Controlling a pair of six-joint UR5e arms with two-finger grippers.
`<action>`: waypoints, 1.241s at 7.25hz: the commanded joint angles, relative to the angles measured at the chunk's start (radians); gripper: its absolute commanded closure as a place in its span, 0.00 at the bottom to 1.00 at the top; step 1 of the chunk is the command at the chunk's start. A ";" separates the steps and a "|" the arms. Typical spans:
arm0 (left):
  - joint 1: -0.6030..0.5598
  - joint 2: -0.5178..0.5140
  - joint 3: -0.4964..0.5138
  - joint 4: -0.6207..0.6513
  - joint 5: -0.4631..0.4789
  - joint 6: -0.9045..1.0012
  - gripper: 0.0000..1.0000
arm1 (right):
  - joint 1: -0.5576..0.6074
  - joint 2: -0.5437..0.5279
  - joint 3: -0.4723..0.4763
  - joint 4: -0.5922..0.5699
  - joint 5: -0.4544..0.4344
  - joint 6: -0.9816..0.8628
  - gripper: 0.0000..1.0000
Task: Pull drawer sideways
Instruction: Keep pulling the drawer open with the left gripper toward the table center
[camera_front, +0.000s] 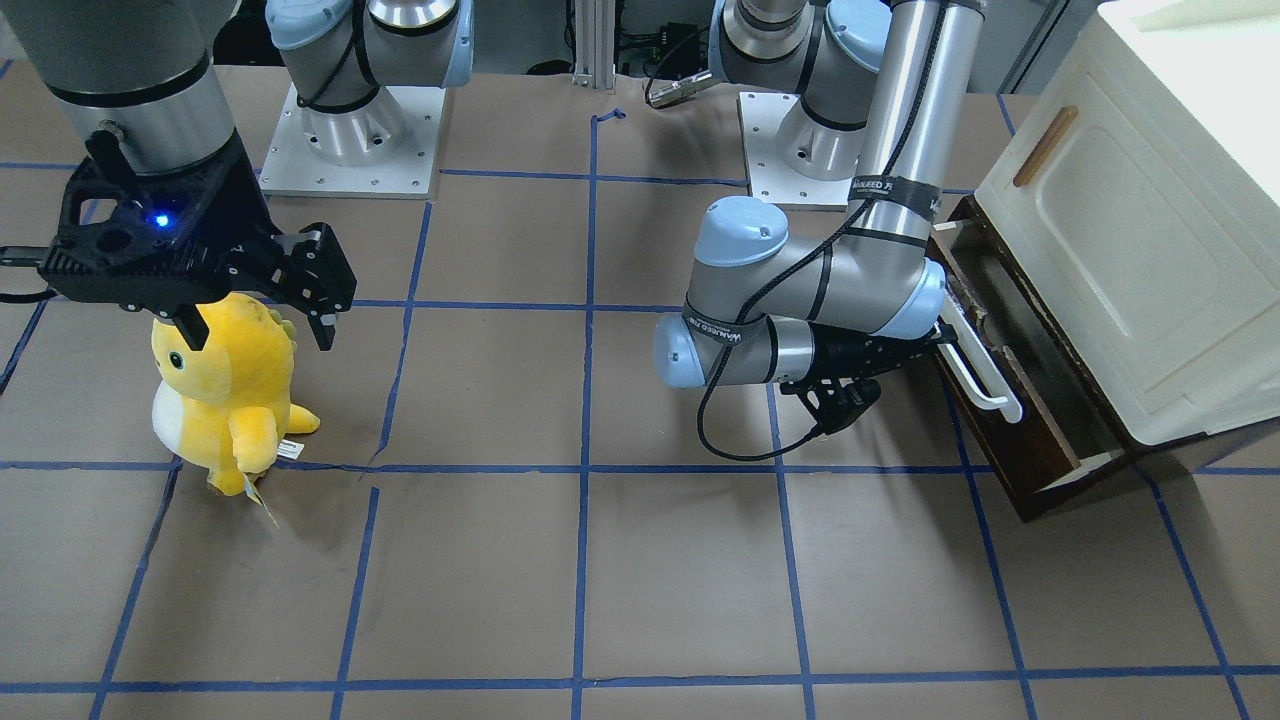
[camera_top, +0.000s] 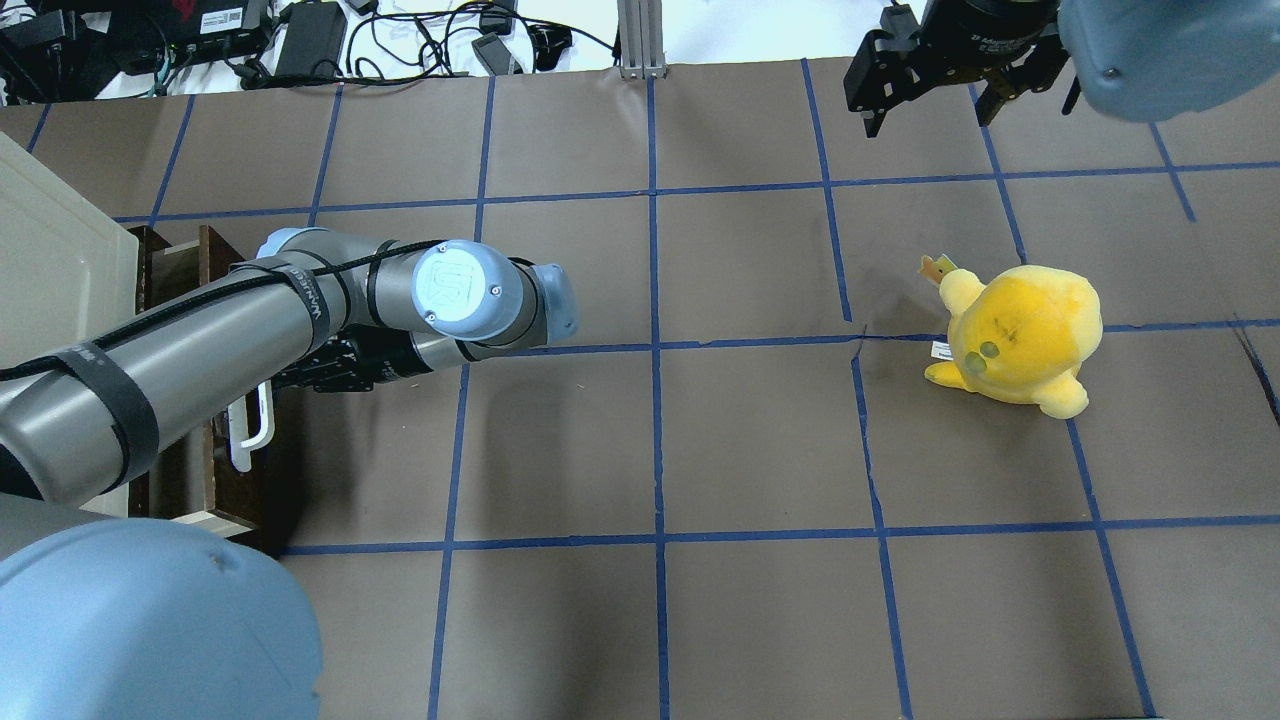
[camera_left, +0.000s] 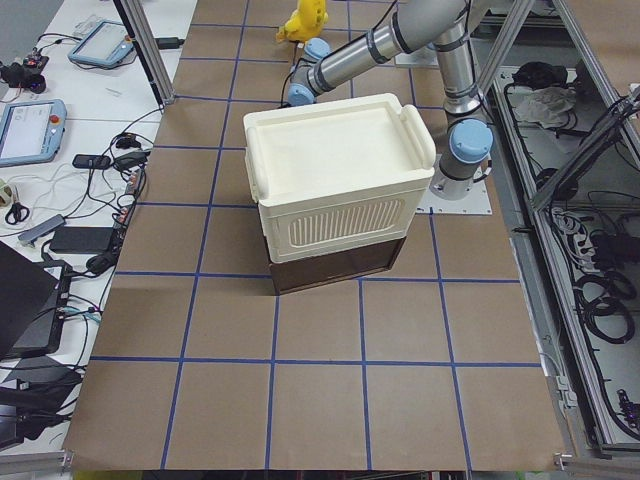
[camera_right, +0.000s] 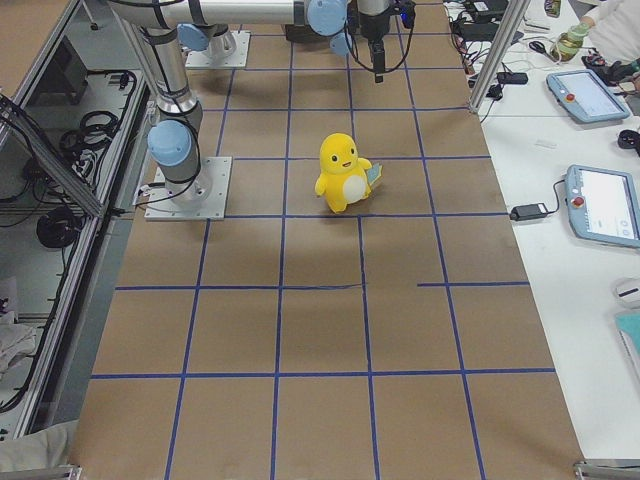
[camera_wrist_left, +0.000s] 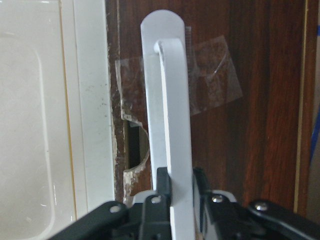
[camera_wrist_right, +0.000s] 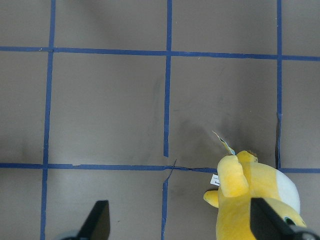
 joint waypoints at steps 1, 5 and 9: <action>-0.017 -0.001 0.006 0.001 -0.004 0.007 0.84 | 0.000 0.000 0.000 0.000 0.001 0.000 0.00; -0.039 -0.002 0.006 0.001 -0.007 0.009 0.84 | 0.000 0.000 0.000 0.000 0.001 0.000 0.00; -0.050 -0.004 0.007 0.004 -0.003 0.011 0.84 | 0.000 0.000 0.000 0.000 0.001 0.000 0.00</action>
